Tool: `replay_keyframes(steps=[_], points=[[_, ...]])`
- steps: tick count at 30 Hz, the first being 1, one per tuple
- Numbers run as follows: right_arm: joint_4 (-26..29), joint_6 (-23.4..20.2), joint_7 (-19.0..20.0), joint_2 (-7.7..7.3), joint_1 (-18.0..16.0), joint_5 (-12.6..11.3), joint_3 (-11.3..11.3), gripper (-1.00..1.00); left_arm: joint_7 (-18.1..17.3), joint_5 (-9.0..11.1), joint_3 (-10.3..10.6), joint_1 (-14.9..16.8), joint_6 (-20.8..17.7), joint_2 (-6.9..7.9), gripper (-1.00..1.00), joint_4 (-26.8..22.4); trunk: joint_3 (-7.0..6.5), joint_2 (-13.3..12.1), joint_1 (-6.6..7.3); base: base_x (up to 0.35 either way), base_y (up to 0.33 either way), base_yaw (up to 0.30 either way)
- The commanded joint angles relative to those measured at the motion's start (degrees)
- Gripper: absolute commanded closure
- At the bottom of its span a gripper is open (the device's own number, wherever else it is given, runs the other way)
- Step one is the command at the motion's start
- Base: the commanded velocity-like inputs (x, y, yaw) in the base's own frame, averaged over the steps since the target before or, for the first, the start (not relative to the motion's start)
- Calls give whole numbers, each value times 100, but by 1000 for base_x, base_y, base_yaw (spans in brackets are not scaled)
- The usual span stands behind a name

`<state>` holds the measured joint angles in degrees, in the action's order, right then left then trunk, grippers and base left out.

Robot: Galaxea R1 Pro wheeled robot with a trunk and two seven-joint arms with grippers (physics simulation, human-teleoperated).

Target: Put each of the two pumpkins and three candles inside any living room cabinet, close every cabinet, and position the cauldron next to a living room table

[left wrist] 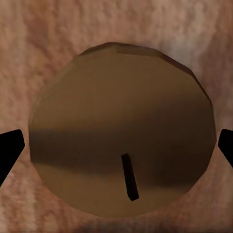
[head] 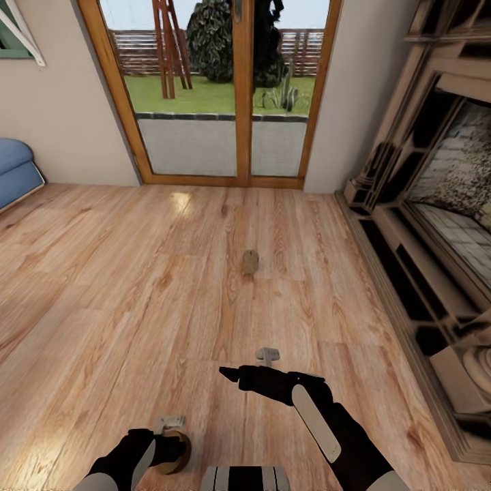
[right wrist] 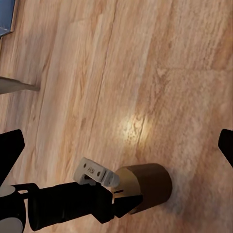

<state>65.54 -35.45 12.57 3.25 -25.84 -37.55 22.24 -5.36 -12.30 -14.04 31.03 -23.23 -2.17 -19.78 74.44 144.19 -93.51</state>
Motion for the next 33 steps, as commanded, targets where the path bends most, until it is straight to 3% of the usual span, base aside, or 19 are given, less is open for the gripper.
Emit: replay_keyframes(steps=[1, 8, 31, 32, 33], points=[[1, -1, 0, 0, 0, -1, -2, -100, 0, 0, -1, 0, 1, 2, -100, 0, 0, 0, 0, 2, 0, 0], [2, 2, 0, 0, 0, 1, 0, -100, 0, 0, 2, 0, -1, 3, -100, 0, 66, 4, -8, 0, 0, 0], [2, 1, 0, 0, 0, 2, 0, -100, 0, 9, -3, 0, -6, -2, -100, 0, 66, 4, -8, 0, 0, 0], [2, 0, 0, 0, 0, 2, 0, -100, 0, 9, -3, 0, -6, -1, 100, 0, 66, 4, -8, 0, 0, 0], [2, 1, 0, 0, 0, 2, 0, -100, 0, 9, -3, 0, -6, -2, 100, 0, 66, 4, -8, 0, 0, 0]])
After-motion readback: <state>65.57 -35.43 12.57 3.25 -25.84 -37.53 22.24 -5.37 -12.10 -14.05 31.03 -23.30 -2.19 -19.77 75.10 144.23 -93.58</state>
